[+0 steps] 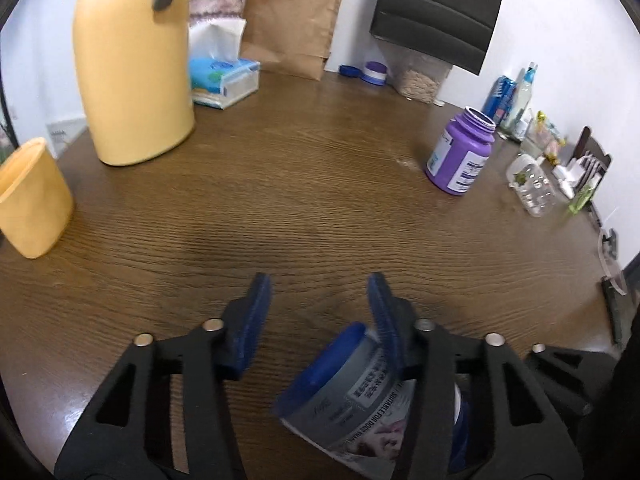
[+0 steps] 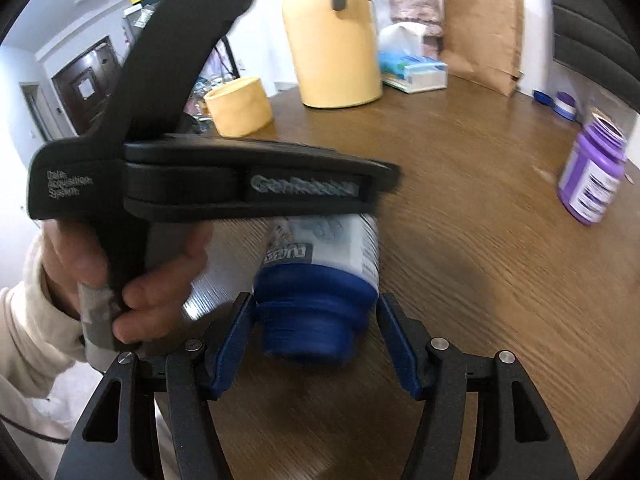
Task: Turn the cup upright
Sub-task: 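Lift the jar with the right gripper while the left gripper closes on its body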
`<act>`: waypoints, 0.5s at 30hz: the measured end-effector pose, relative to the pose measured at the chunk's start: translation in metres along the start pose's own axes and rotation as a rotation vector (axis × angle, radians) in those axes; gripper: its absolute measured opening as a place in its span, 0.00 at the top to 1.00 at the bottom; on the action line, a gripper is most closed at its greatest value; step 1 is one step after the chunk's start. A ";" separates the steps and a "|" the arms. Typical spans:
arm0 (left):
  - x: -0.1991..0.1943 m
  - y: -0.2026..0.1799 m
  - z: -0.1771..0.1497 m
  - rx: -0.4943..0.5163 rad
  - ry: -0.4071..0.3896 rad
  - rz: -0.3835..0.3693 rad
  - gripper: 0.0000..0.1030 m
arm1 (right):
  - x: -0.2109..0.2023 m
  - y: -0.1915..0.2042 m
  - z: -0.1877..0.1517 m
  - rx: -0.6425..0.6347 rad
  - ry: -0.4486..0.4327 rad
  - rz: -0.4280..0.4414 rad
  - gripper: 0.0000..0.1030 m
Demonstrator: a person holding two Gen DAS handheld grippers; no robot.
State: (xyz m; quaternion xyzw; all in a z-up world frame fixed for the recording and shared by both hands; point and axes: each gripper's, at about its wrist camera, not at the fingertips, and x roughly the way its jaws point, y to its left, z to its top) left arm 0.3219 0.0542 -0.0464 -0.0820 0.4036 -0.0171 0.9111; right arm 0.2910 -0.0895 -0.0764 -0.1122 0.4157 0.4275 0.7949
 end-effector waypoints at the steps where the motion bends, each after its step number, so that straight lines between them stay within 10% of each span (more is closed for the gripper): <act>1: -0.001 -0.001 -0.001 0.000 -0.002 0.016 0.58 | -0.005 -0.007 -0.003 0.019 -0.009 -0.020 0.34; 9: -0.010 0.004 -0.012 -0.034 0.036 0.041 0.53 | -0.015 -0.043 -0.005 0.152 -0.075 -0.074 0.34; 15: -0.046 -0.007 -0.018 0.062 0.023 -0.116 0.02 | -0.037 -0.052 -0.014 0.202 -0.115 -0.082 0.34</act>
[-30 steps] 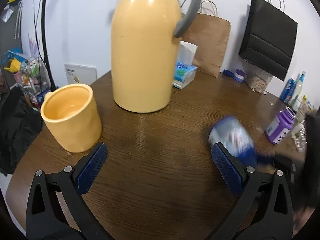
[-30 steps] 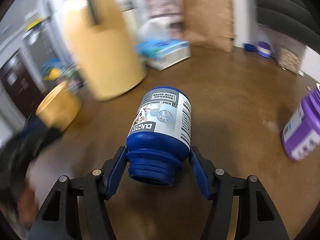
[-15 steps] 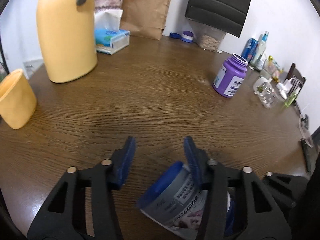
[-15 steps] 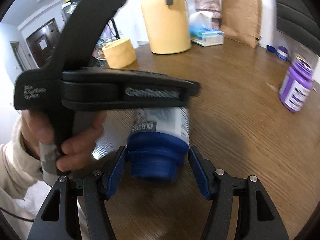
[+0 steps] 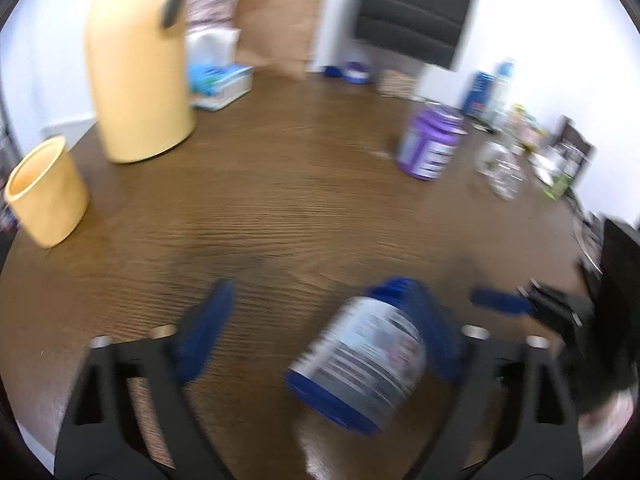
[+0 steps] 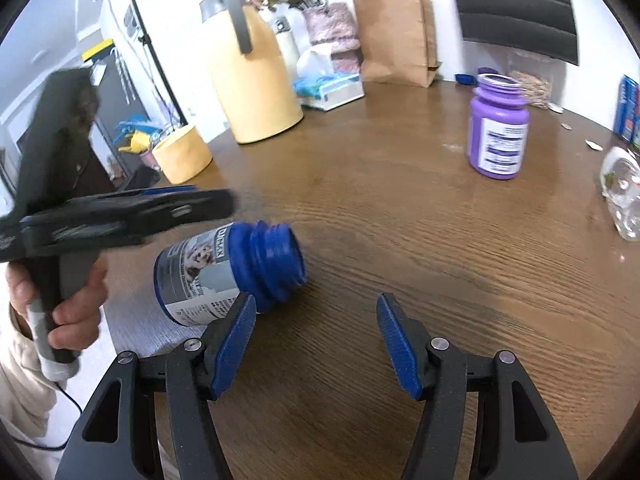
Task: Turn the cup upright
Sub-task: 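Lift the jar with the right gripper while the left gripper closes on its body, then turn the jar cap-up in the left gripper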
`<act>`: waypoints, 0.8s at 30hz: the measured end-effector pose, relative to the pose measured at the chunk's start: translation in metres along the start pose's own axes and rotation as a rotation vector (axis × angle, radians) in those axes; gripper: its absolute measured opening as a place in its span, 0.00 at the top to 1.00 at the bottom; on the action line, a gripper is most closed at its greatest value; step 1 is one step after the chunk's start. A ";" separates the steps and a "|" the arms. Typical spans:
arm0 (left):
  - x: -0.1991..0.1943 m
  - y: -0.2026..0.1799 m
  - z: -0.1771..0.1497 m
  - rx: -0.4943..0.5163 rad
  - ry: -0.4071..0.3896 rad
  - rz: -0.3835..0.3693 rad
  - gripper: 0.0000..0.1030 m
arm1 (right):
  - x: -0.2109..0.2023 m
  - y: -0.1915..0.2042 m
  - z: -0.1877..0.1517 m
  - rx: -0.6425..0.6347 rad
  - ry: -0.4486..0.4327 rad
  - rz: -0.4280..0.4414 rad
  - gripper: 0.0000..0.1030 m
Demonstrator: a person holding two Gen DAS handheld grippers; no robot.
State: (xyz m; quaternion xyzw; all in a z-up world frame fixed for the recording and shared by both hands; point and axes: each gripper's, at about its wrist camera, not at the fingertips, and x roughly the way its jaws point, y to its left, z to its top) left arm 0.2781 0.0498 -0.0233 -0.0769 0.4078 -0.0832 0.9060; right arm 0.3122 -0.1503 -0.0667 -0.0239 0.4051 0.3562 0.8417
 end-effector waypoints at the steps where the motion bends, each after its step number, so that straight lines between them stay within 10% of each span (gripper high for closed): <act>1: 0.002 -0.006 -0.004 0.045 0.028 -0.053 0.00 | -0.004 -0.005 -0.001 0.018 0.000 -0.013 0.34; 5: 0.022 -0.017 -0.018 0.133 0.136 -0.021 0.03 | -0.018 -0.025 -0.002 0.086 -0.007 -0.059 0.34; 7: 0.034 -0.016 -0.019 0.121 0.172 -0.026 0.40 | -0.025 -0.029 -0.003 0.103 -0.018 -0.059 0.28; 17: 0.027 -0.013 -0.001 0.086 0.059 0.016 0.42 | -0.032 -0.039 0.000 0.128 -0.042 -0.042 0.27; 24: 0.018 -0.009 0.048 0.066 -0.103 -0.002 0.42 | -0.036 -0.037 0.075 0.090 -0.104 0.068 0.15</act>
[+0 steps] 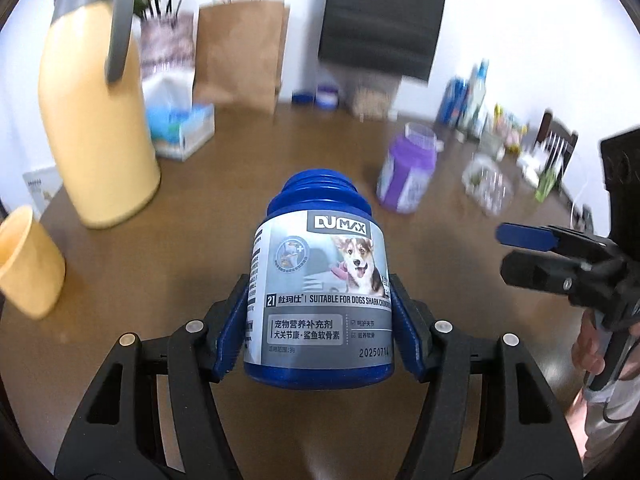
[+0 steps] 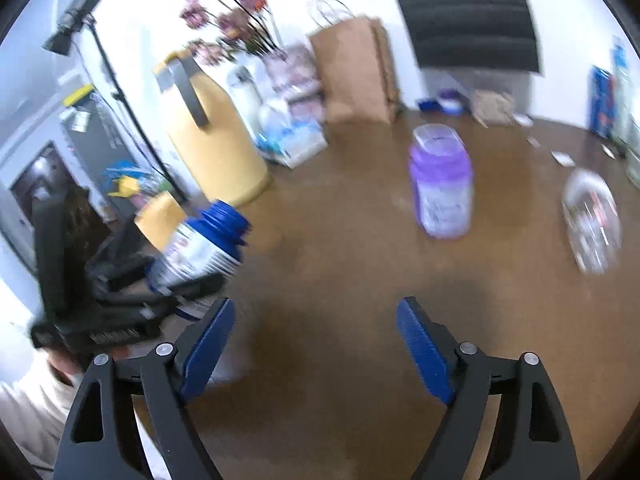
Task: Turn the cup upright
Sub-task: 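Turn the jar cap-up in the left gripper, then grasp the upright jar with the right gripper while the left gripper releases it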
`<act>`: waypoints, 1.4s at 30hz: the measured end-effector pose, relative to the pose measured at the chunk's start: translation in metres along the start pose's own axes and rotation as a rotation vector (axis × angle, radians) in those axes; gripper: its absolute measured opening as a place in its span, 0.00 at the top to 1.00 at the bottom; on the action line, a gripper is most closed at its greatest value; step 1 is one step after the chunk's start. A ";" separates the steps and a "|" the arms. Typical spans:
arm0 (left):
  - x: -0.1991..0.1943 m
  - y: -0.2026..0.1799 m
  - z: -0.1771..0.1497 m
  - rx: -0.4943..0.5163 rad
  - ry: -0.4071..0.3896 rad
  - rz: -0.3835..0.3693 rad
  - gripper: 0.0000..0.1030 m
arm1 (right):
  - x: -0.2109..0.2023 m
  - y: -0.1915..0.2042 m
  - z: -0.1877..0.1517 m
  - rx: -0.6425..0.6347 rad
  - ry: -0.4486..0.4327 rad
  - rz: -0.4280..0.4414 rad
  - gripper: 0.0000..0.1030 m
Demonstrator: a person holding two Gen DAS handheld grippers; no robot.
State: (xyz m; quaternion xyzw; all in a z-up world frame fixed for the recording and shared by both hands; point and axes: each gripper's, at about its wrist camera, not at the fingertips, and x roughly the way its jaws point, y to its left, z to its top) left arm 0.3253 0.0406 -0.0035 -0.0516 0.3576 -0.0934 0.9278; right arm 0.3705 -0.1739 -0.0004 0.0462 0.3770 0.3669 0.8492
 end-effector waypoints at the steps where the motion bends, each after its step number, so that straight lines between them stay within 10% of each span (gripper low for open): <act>1: 0.001 0.002 0.011 -0.002 -0.028 -0.009 0.42 | 0.003 0.000 0.019 0.013 -0.010 0.043 0.15; 16: 0.075 0.016 0.127 0.044 -0.238 -0.070 0.42 | 0.147 -0.046 0.180 0.192 0.161 0.427 0.16; 19: 0.091 0.024 0.137 0.033 -0.261 -0.095 0.42 | 0.166 -0.054 0.196 0.185 0.167 0.459 0.33; 26: 0.132 0.041 0.152 0.010 -0.205 -0.126 0.30 | 0.170 -0.043 0.211 -0.041 0.086 0.237 0.33; 32: 0.137 0.033 0.163 0.081 -0.285 -0.141 0.41 | 0.155 -0.014 0.214 -0.358 -0.047 0.083 0.33; 42: 0.145 0.021 0.150 0.059 -0.381 -0.066 0.42 | 0.153 -0.043 0.216 -0.234 -0.112 0.207 0.33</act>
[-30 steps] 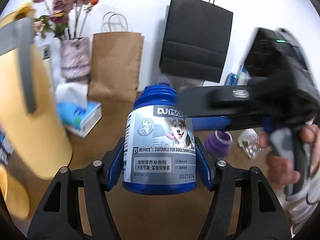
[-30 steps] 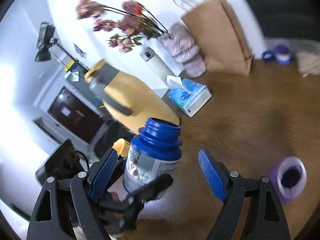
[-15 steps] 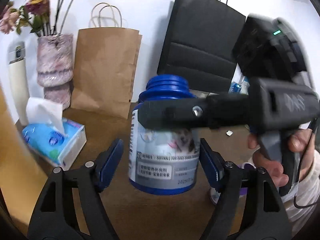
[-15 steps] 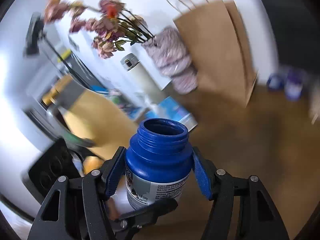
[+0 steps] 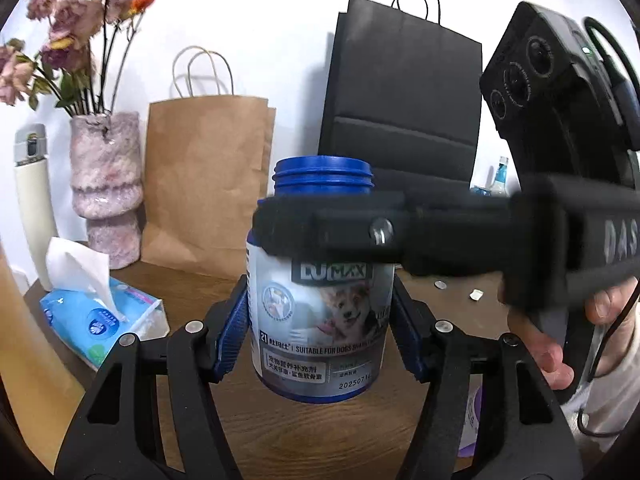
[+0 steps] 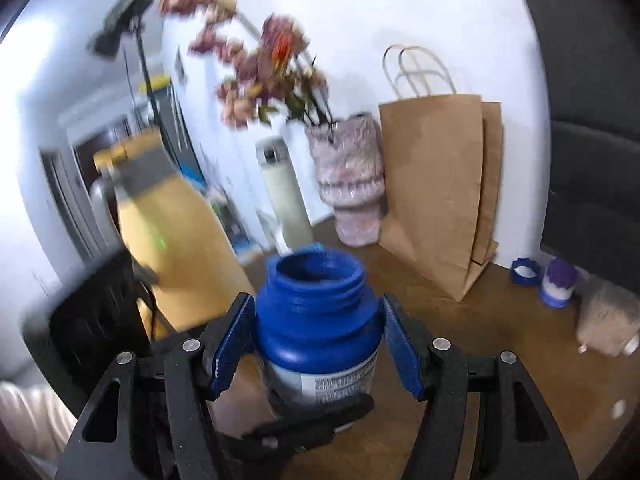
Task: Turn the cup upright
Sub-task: 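Grasp the upright jar with the right gripper while the left gripper releases it, then lower the jar cap-up onto the table and open the right gripper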
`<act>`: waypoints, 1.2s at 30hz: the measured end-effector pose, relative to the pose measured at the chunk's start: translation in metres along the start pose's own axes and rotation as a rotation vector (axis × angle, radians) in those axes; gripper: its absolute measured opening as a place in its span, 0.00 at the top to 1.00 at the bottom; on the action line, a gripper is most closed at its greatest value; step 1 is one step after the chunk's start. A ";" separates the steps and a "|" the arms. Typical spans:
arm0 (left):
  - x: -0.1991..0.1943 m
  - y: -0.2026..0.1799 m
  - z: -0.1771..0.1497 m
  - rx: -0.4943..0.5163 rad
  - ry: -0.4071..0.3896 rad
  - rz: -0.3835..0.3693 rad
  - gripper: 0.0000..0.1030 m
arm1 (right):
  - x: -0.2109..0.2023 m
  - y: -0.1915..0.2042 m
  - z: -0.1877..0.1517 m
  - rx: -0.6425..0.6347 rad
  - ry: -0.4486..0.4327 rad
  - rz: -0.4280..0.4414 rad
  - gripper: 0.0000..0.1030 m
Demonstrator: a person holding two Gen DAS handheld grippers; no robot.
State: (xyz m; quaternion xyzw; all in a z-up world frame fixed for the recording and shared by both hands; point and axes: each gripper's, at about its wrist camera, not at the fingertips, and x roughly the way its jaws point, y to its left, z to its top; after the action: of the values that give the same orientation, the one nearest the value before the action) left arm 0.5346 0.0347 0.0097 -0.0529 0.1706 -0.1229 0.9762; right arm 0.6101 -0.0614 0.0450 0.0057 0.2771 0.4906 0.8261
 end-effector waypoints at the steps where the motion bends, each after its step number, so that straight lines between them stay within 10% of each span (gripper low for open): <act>1: -0.004 0.000 0.000 -0.016 -0.003 -0.003 0.42 | -0.001 0.002 -0.003 0.024 -0.003 0.018 0.33; 15: -0.055 -0.017 -0.061 -0.151 0.098 -0.043 0.42 | -0.033 0.066 -0.092 -0.077 0.002 -0.147 0.33; 20: -0.046 -0.034 -0.078 -0.136 0.211 0.003 0.41 | -0.035 0.051 -0.115 -0.020 0.058 -0.122 0.34; 32: -0.096 -0.012 -0.117 -0.213 0.376 0.163 0.20 | -0.031 0.068 -0.147 -0.156 0.062 -0.362 0.32; 36: -0.122 0.002 -0.120 -0.268 0.367 0.197 0.19 | -0.037 0.078 -0.143 -0.153 0.115 -0.378 0.15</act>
State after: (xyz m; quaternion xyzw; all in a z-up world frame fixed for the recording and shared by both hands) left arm 0.3825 0.0611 -0.0638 -0.1418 0.3644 -0.0107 0.9203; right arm 0.4671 -0.0884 -0.0377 -0.1369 0.2820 0.3461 0.8843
